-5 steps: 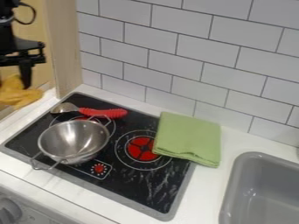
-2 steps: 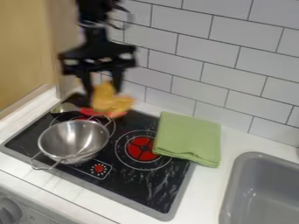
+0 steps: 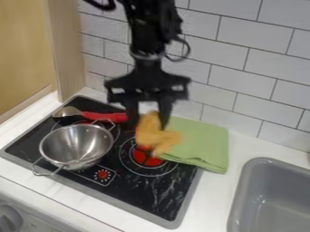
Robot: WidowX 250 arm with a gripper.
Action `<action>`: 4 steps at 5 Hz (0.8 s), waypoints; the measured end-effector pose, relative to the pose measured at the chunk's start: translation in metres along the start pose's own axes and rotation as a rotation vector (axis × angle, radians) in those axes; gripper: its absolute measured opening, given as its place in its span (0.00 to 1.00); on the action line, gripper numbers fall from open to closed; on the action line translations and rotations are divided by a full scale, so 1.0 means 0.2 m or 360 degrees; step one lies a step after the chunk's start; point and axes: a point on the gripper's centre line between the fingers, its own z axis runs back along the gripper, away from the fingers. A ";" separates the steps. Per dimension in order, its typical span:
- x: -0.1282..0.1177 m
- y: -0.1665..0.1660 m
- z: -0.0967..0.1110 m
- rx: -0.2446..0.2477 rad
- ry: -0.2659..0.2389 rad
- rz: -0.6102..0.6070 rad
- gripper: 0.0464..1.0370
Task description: Move chicken wings to the right side of the burner
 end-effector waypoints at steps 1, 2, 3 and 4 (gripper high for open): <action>-0.11 -0.02 -0.09 -0.0053 0.0044 -0.0047 0.46; -0.18 -0.04 -0.16 -0.0082 -0.0002 -0.0127 0.46; -0.20 -0.04 -0.24 -0.0058 0.0033 -0.0119 0.46; -0.20 -0.02 -0.25 -0.0036 0.0016 -0.0123 0.46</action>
